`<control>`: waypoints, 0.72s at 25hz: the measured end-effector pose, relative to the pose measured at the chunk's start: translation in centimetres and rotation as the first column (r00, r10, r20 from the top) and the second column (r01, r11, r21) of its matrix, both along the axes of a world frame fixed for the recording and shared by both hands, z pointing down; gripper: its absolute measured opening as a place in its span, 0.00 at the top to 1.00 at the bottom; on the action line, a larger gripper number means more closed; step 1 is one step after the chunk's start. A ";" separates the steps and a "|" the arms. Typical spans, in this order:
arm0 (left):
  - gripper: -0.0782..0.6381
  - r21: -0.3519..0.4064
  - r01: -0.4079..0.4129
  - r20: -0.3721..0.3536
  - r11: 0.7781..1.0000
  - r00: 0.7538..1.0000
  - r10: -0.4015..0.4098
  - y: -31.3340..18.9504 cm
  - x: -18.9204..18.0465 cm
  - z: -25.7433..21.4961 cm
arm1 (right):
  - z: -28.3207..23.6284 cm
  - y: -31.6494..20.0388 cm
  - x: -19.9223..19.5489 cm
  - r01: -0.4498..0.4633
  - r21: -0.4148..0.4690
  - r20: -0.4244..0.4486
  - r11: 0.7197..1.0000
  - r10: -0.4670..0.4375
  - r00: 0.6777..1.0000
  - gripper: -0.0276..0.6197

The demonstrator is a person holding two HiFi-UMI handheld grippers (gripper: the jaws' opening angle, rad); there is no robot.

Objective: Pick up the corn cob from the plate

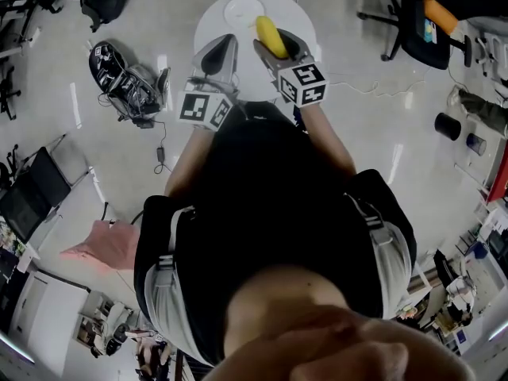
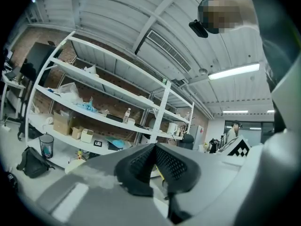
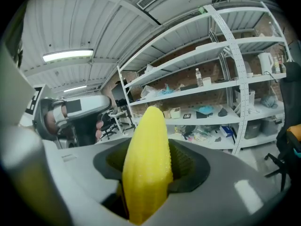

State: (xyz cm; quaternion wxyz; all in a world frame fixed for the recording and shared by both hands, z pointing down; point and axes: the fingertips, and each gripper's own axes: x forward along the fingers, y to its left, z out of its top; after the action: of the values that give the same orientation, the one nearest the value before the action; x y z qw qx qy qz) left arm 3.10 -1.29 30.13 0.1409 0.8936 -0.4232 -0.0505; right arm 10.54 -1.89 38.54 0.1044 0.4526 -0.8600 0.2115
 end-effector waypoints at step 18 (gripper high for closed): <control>0.89 0.043 -0.046 -0.036 0.998 0.998 0.047 2.7 -2.8 -1.6 | -4.1 5.1 -1.8 -0.104 0.076 -0.007 0.992 0.105 0.994 0.59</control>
State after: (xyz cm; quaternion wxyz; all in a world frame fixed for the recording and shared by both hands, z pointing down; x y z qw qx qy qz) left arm 0.33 1.45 28.53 0.1311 0.9049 -0.3984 -0.0725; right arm 8.79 3.18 34.40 0.0807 0.5017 -0.8419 0.1815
